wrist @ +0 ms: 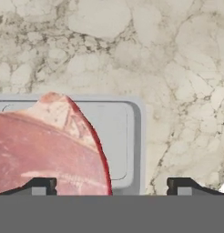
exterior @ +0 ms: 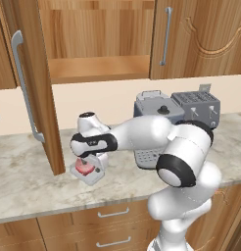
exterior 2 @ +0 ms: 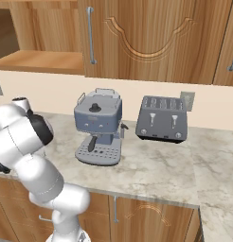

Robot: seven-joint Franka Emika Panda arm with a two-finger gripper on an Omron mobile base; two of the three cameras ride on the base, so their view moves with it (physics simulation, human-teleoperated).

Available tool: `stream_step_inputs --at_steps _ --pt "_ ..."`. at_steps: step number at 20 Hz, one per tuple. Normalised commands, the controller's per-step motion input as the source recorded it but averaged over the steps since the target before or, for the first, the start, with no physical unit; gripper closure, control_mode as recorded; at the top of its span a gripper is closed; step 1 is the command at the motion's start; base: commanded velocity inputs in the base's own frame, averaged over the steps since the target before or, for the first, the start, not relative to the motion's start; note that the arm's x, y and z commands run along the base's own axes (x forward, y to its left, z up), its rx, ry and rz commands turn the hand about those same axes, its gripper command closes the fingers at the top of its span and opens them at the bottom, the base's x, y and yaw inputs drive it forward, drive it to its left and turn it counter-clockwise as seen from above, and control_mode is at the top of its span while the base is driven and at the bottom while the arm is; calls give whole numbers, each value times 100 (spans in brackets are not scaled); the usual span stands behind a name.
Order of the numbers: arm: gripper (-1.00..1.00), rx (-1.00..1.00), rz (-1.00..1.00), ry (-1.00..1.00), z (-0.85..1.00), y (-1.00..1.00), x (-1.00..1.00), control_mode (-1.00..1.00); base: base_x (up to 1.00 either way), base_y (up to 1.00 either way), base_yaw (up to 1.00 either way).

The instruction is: Retrieve the tupperware from the cabinet, then place the raw meat into the tupperware to avoid contamination.

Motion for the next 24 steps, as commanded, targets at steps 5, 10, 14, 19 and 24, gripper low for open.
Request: stream_step_inputs --at_steps 5,10,14,19,24 --pt "-100 0 -3 4 26 -28 -27 -100 0 0 0" --pt "-100 0 -1 0 14 -42 -39 -100 0 0 0" --pt "-100 0 0 -7 11 -54 -61 -100 0 0 0" --pt "-100 1 10 -3 29 -47 -35 -100 0 0 0" --pt "-100 0 1 -2 11 -79 -60 -100 0 0 0"
